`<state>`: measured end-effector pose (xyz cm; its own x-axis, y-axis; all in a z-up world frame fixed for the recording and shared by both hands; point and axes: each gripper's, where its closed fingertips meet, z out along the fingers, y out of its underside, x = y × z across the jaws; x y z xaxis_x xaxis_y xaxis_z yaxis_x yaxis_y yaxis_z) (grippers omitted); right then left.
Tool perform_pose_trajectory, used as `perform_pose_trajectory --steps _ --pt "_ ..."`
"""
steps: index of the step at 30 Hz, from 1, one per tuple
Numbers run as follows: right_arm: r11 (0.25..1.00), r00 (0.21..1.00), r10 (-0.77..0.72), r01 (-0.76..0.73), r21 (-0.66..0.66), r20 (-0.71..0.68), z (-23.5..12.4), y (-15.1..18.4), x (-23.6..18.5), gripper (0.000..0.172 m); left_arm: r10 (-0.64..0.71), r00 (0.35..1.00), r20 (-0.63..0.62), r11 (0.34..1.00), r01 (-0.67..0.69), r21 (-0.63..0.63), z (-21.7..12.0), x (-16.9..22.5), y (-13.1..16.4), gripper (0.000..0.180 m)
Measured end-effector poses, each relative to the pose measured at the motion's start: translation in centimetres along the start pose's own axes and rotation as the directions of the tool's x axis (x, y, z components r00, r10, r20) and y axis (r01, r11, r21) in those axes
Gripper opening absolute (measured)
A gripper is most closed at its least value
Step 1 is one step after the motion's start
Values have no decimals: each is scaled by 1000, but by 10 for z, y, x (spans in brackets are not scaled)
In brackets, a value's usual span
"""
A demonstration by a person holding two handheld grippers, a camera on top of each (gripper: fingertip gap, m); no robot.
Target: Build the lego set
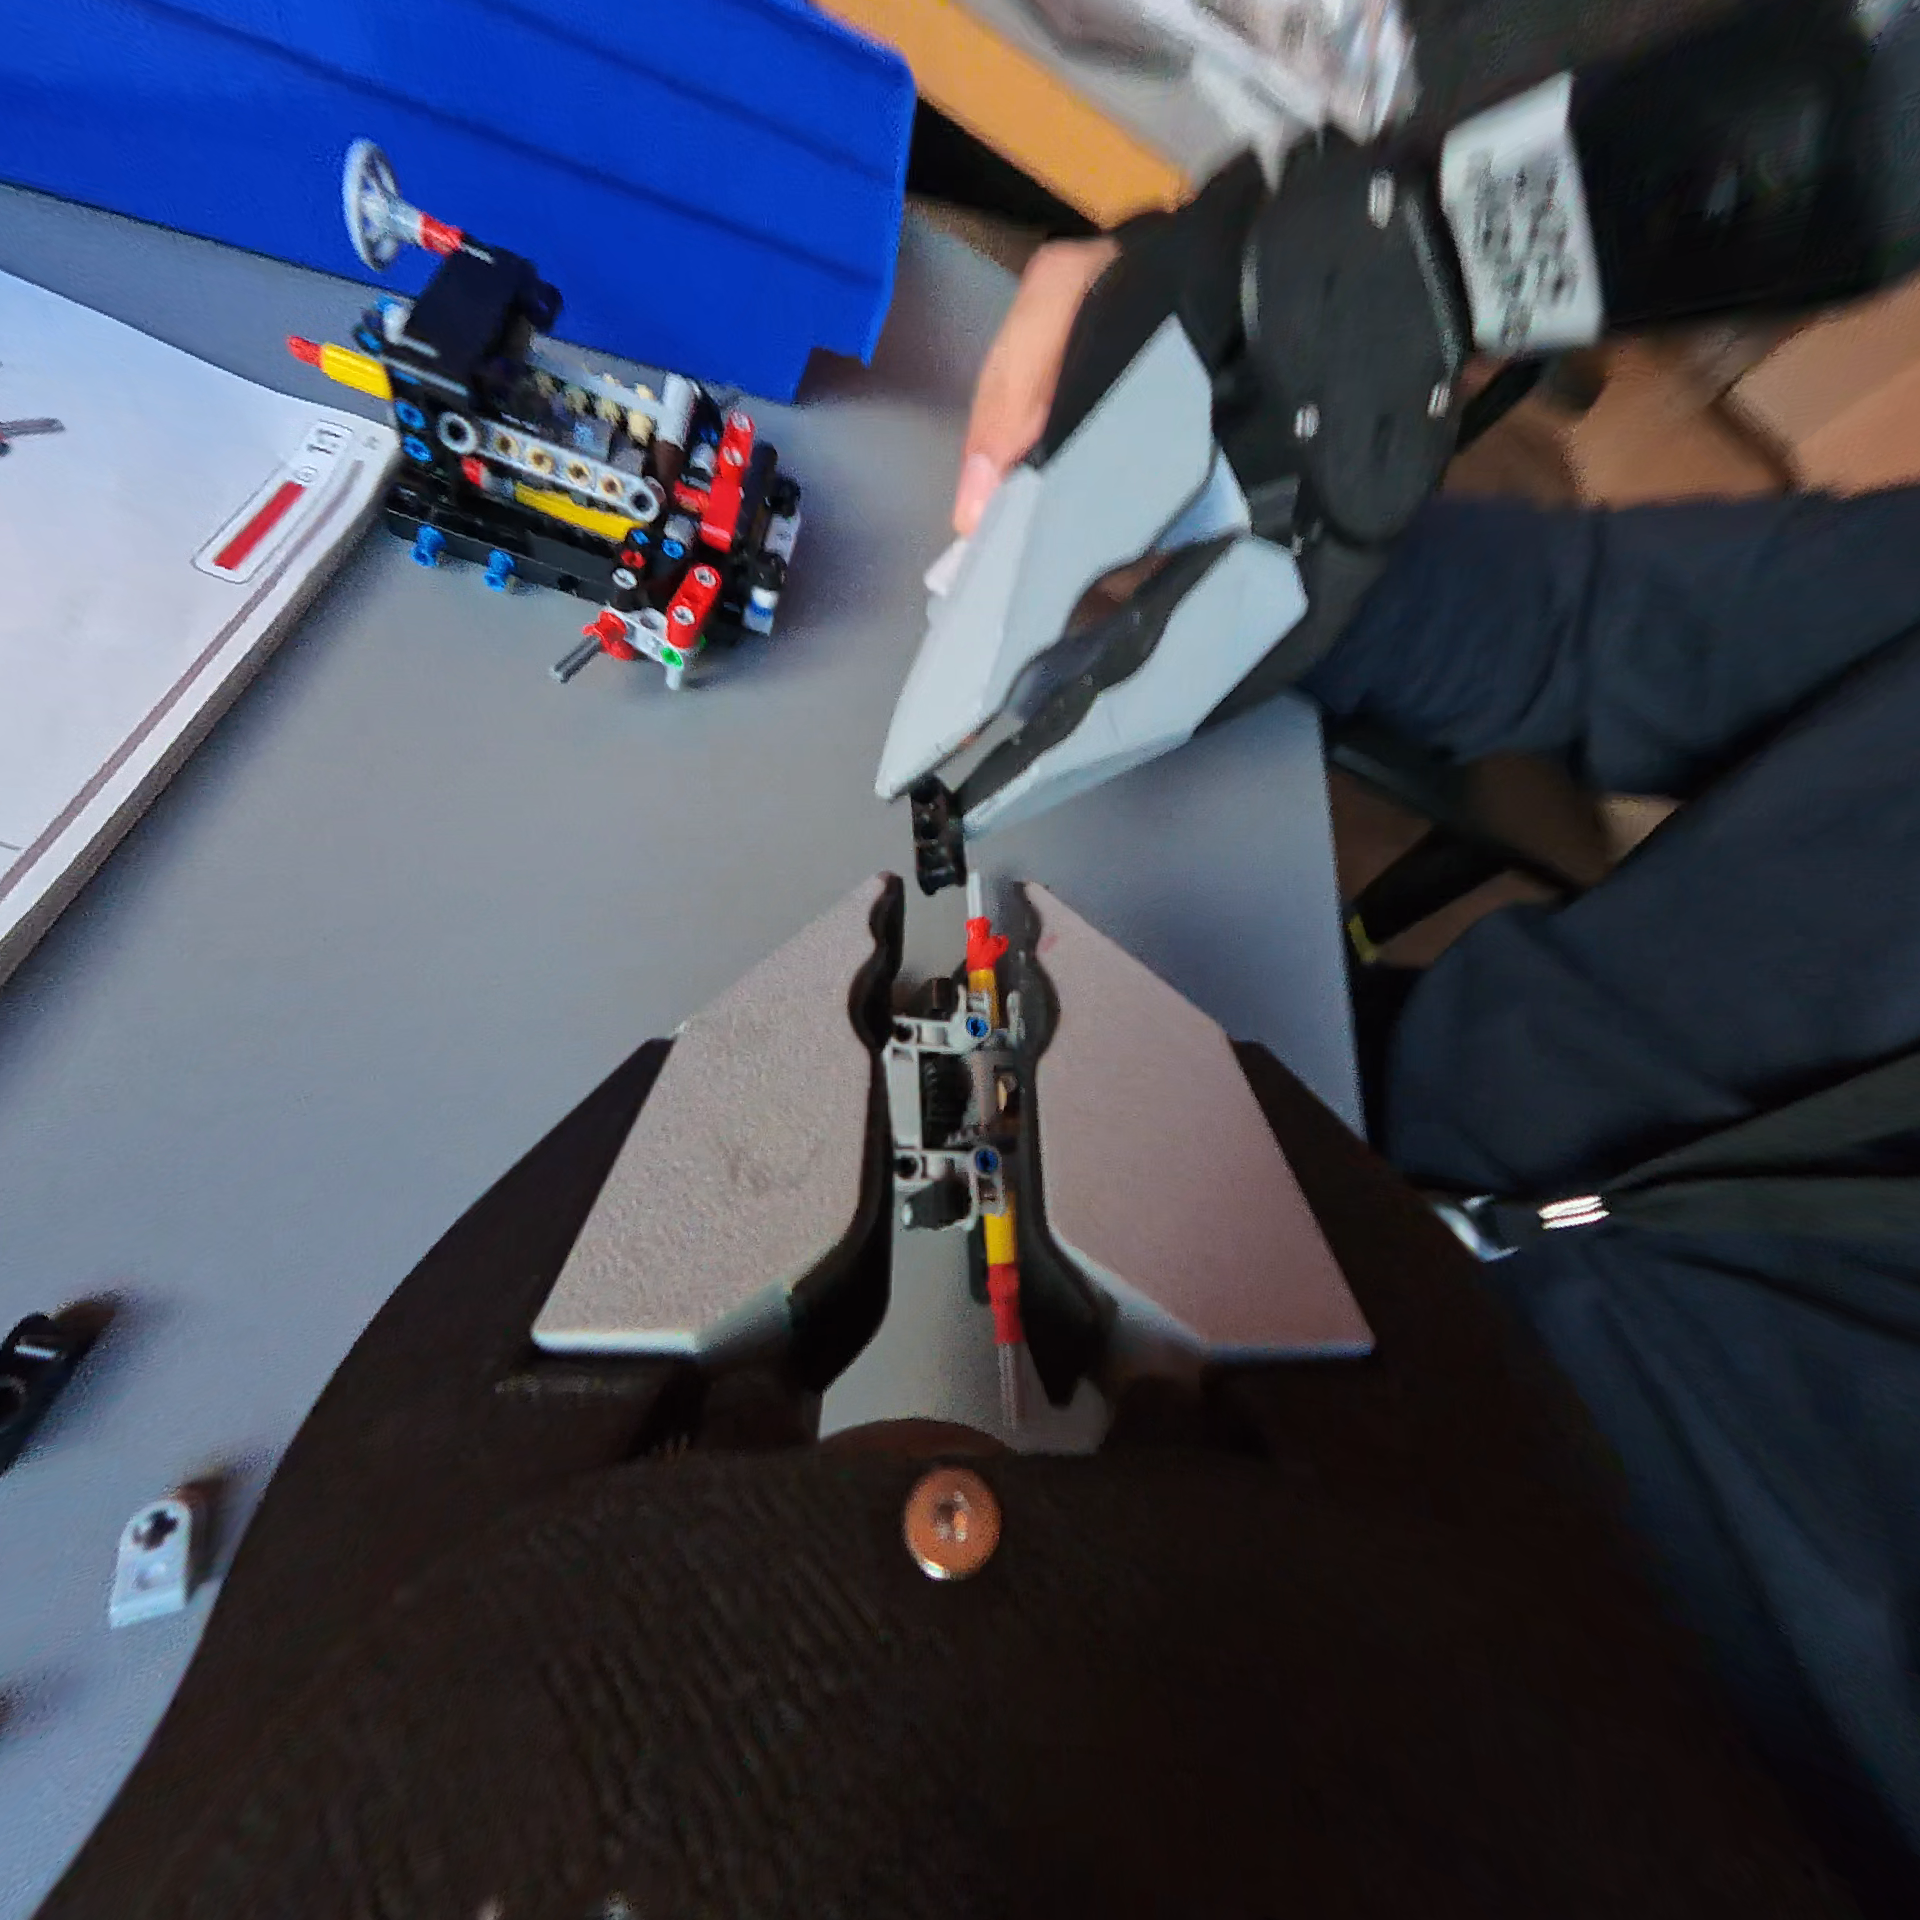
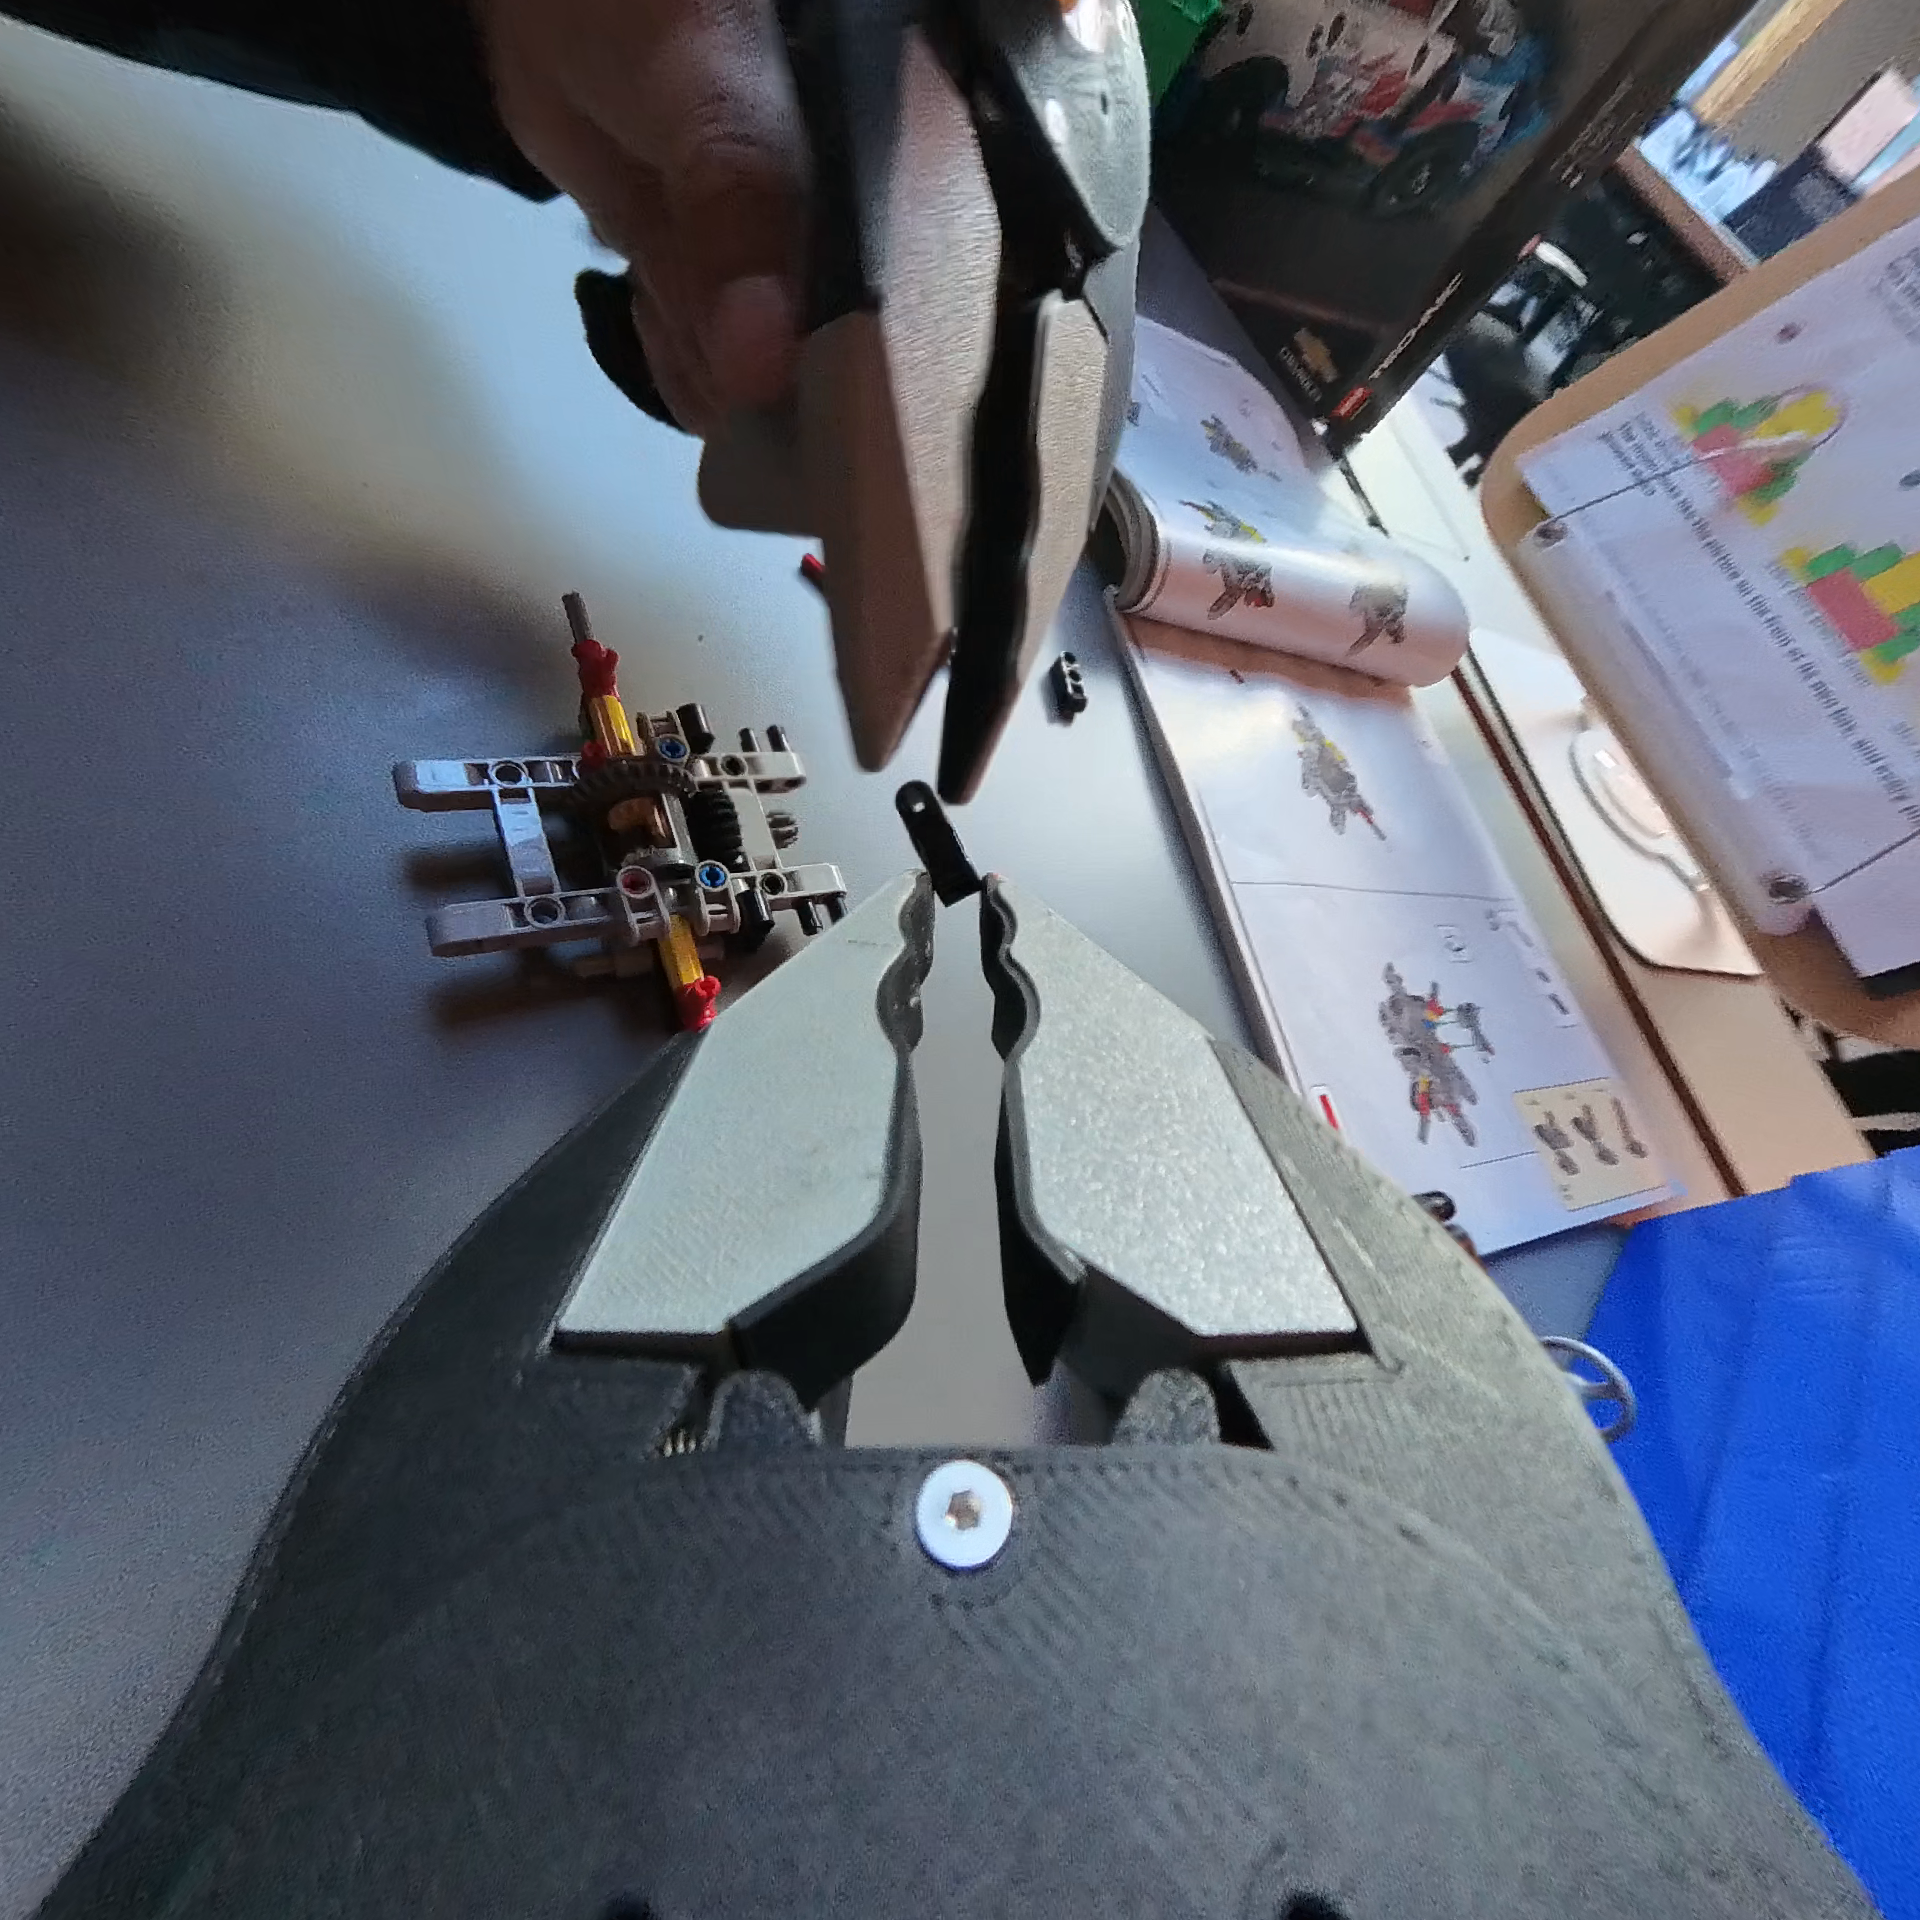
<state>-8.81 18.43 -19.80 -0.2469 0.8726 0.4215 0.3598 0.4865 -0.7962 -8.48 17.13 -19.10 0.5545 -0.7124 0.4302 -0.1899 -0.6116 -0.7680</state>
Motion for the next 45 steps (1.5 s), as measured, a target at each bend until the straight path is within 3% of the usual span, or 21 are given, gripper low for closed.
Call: perform_pose_trajectory --steps 2,4,6,9,14,21,23,30,34,38,43,45 --pt "999 999 -41 41 -5 -29 0 -2 0 6 -67 996 -52 996 70 48 -5 1 -7 13" --pt "998 996 -67 67 -6 -50 0 -3 1 6 -104 991 -81 994 106 11 -2 3 -1 14" --pt "996 994 -89 89 -13 -60 0 -3 0 6 -86 995 -58 996 85 -27 3 1 7 15" --pt "992 989 -127 125 -33 -78 0 -1 0 6 -25 1000 -19 1000 25 -3 3 -1 4 0" --pt "986 983 -162 158 -51 -89 0 0 -1 6 20 999 31 1000 -20 1 3 -1 4 0" --pt "965 961 -255 245 -92 -111 4 1 -7 5 -92 995 -43 996 92 6 6 4 9 9" --pt "963 957 -263 253 -94 -120 3 0 -6 5 -73 997 -36 997 74 8 7 5 10 0" --pt "948 941 -311 296 -115 -136 3 1 -7 5 19 999 44 1000 -19 15 6 2 9 0" --pt "931 924 -356 338 -136 -141 5 1 -9 5 -52 998 -32 999 53 7 7 9 12 0" --pt "915 909 -392 369 -162 -142 7 3 -12 4 -93 995 -19 996 93 7 6 4 13 20" --pt "897 895 -422 389 -211 -145 10 8 -11 4 -81 997 5 997 81 0 10 6 12 18" --pt "895 894 -423 386 -221 -150 10 9 -10 4 -59 997 51 998 59 -11 10 1 14 9"
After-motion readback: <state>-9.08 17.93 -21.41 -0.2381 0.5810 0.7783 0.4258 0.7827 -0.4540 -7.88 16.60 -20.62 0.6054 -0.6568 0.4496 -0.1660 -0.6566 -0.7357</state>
